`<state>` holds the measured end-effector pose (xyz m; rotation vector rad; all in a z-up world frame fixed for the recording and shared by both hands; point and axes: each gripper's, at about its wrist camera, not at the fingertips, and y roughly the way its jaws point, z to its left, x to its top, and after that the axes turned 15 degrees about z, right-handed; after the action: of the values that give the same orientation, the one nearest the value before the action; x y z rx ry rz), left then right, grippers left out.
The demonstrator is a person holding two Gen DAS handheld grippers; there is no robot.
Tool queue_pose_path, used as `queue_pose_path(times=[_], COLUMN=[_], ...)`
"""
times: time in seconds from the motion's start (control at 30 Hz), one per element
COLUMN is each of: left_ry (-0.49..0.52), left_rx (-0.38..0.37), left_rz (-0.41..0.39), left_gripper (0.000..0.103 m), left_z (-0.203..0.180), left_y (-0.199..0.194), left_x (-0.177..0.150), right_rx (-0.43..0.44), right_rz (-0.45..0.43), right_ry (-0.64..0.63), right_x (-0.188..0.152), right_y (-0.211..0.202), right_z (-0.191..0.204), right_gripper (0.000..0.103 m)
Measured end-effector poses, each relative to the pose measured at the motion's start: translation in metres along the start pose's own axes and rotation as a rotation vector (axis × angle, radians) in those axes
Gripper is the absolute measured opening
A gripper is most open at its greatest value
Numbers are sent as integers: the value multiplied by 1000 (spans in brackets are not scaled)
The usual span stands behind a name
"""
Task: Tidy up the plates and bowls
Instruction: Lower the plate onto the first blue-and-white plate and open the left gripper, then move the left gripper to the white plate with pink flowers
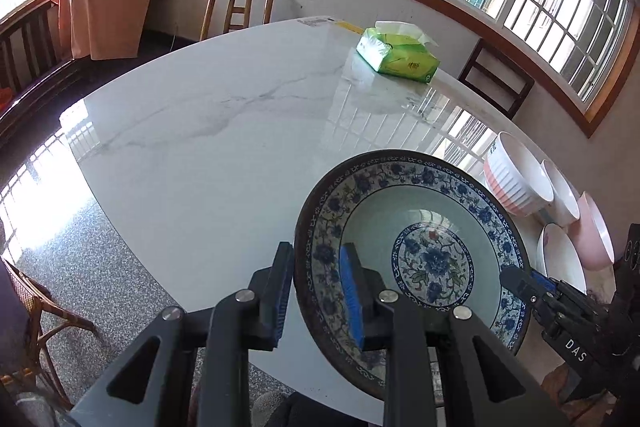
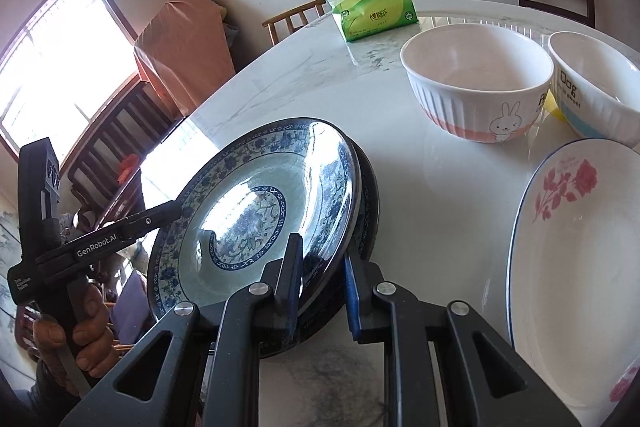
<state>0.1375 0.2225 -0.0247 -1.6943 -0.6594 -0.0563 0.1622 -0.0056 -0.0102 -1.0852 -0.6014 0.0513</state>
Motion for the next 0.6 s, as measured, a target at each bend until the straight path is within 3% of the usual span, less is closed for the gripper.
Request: queue_pose_path(times=[0.13,0.3,0.43,0.6], left_ry=[-1,12,54,183], left_rx=[-6,-6,-43,-83], left_rz=[-5,-11,-15,9], left_gripper=[25,27,28,33], left_z=[-3,-10,-27,-76], left_y=[-6,-12,-21,-22], left_x=[-7,-14,-26,-45], right_rx=[-96,-263,-240,-229], right_rz=[-32,-116,-188,-320], right_ry=[-70,-131,-105,7], right_x=[-1,-7,-16,-56], right_y=[-1,-8,-31,-81], right_z=[13,22,12,-31], right_gripper=[25,42,42,49])
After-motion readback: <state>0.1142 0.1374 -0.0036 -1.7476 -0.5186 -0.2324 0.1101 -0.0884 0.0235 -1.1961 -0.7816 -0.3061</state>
